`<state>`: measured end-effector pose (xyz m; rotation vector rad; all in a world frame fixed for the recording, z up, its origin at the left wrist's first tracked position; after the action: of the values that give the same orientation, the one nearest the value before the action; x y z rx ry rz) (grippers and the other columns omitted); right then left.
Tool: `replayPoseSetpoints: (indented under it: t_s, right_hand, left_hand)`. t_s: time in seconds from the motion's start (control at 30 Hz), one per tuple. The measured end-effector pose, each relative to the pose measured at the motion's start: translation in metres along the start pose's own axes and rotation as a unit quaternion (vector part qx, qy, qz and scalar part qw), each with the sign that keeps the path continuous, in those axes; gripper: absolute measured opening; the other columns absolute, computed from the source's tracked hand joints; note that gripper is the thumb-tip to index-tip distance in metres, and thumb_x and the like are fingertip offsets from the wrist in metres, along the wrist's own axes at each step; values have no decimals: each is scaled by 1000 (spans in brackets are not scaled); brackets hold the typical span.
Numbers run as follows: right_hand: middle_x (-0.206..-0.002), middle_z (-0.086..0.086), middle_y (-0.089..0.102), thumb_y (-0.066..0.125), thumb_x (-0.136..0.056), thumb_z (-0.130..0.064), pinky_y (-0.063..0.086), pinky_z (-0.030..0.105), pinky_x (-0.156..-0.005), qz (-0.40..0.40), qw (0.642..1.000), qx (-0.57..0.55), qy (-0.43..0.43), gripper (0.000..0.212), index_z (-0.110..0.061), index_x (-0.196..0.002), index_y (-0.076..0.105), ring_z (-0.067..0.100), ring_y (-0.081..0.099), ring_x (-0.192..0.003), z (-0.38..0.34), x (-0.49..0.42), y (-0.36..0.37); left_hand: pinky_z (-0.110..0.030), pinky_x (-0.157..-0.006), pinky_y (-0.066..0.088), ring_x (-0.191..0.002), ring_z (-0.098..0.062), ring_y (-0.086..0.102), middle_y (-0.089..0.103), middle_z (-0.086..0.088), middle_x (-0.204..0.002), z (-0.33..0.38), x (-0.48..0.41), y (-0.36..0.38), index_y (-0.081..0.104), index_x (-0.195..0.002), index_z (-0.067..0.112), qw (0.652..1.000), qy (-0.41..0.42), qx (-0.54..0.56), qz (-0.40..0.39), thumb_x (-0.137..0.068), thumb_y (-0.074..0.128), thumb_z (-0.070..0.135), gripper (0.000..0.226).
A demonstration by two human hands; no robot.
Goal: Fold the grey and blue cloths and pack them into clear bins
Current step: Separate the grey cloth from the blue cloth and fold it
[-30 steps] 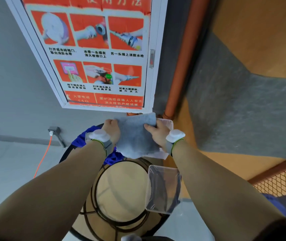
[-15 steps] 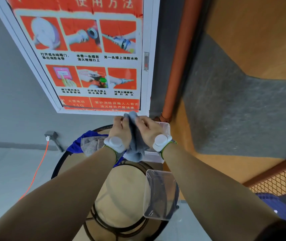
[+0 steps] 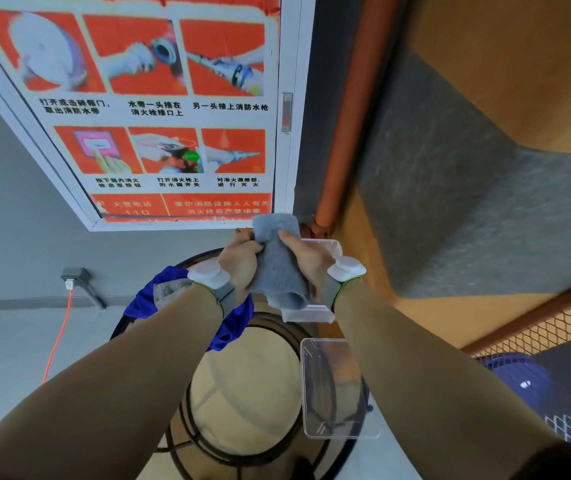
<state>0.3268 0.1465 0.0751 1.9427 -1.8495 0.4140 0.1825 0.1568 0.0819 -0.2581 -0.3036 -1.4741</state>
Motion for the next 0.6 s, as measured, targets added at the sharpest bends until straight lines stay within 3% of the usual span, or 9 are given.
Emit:
replayPoseSetpoints:
  t_s: [0.1, 0.2, 0.23, 0.33, 0.4, 0.47, 0.53, 0.6]
  right_hand:
    - [-94, 10, 80, 81, -85, -44, 64, 33, -68, 33, 999, -11, -33, 40, -8, -103, 75, 26, 79, -84, 1, -12, -12]
    - [-88, -3, 81, 82, -79, -48, 63, 33, -67, 98, 992, 48, -57, 41, -18, -105, 75, 27, 78, -87, 1, -27, -31]
    - [-84, -7, 80, 81, -78, -52, 61, 30, -66, 127, 987, 80, -60, 37, -22, -99, 73, 23, 77, -83, 1, -34, -38]
    - [-88, -6, 76, 76, -81, -55, 61, 32, -74, 170, 972, 148, -63, 28, -29, -86, 65, 18, 74, -82, 2, -46, -55]
    - [-100, 1, 75, 71, -86, -54, 60, 42, -90, 149, 971, 185, -37, 32, -27, -103, 67, 26, 73, -92, 8, -60, -60]
    - [-112, 7, 73, 64, -92, -53, 55, 45, -100, 127, 963, 238, -6, 41, -24, -121, 64, 30, 70, -103, 15, -68, -62]
    - [-129, 10, 65, 60, -98, -49, 49, 42, -106, 115, 946, 302, 8, 49, -22, -139, 57, 33, 63, -117, 21, -77, -64]
    - [-141, 11, 57, 55, -103, -48, 43, 42, -112, 92, 932, 350, 20, 56, -19, -149, 47, 34, 56, -125, 30, -88, -63]
  left_hand:
    - [-34, -90, 49, -86, -20, 62, 64, -11, -101, 2, -2, 1, 67, -110, 5, 999, 45, -24, -1, -103, 51, -3, 19]
    - [-30, -55, 57, -68, -18, 63, 68, -8, -93, -11, -11, -3, 68, -117, 21, 1000, -9, 12, -6, -107, 51, 15, 21]
    - [-31, -53, 56, -64, -17, 62, 66, -6, -89, -17, -18, -8, 67, -120, 23, 1000, -13, 8, 9, -106, 52, 20, 21]
    - [-34, -63, 55, -68, -17, 62, 65, 0, -90, -28, -31, -16, 68, -110, 32, 999, 6, -26, 35, -97, 56, 25, 19]
    - [-35, -65, 55, -70, -16, 63, 67, 1, -92, -40, -43, -18, 67, -102, 40, 998, -1, -48, 30, -90, 56, 23, 24]
    - [-29, -57, 53, -66, -12, 64, 66, 3, -89, -49, -51, -19, 68, -112, 34, 998, -6, -65, 6, -94, 55, 18, 28]
    - [-27, -52, 51, -58, -11, 63, 66, 1, -86, -58, -62, -18, 63, -128, 16, 999, -11, -35, -14, -103, 50, 3, 31]
    - [-27, -50, 50, -51, -13, 61, 65, -3, -84, -65, -69, -21, 60, -127, 8, 997, 10, -81, -10, -106, 43, -6, 30]
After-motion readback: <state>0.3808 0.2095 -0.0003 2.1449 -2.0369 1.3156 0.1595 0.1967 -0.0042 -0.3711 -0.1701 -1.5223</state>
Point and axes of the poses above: each hand's wrist, its own x-axis away from the middle knuckle, its own y-axis out of the palm, z = x × y, the point moved 5 cm from there along -x, towards the middle knuckle
